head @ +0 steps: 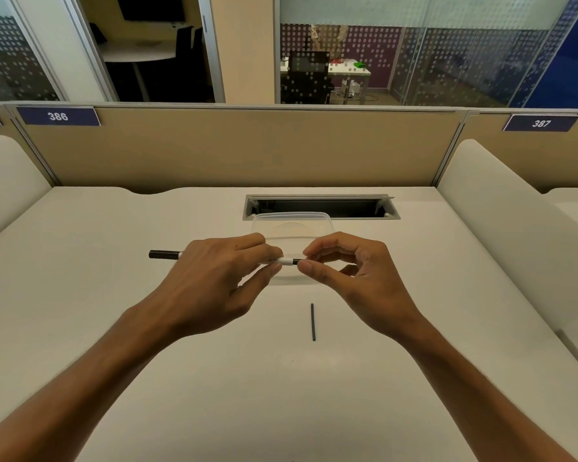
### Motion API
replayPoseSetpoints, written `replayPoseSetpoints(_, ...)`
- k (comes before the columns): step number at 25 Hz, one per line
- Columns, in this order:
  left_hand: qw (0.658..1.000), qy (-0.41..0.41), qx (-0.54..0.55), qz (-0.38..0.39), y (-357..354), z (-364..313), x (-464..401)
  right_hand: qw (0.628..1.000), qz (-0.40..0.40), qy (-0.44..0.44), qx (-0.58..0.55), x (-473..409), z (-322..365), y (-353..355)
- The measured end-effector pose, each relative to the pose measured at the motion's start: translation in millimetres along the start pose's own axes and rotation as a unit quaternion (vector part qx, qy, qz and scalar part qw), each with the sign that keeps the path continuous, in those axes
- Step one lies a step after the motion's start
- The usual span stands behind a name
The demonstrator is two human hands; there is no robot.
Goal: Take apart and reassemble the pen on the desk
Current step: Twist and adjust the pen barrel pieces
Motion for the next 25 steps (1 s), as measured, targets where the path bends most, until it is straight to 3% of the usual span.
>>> replayPoseSetpoints(4,1.0,-0.011,-0.015,-0.006,-0.6,-0.4,0.2,0.999,-0.018,-0.029,-0.005,-2.1,-5.0,-2.8)
replayPoseSetpoints(13,1.0,-0.018,-0.021,0.005,-3.7,3.2,0.9,0.997,0.03,-0.044,-0.056,-2.0,-7.6,-5.9)
replayPoseSetpoints(25,1.0,-0.029,-0.009,-0.004,-3.3,5.3,3.1,1.0,0.012,-0.02,-0.011,-0.2,-3.5,-2.5)
Point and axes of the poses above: each hand's wrist, its own x-axis away from the middle knuckle, its own y-axis out of the back of the hand, z = x × y, the point moved 3 cm from there along -x, towards the middle knuckle, and after that the axes turned 7 degrees about z, right-handed, at the moved point
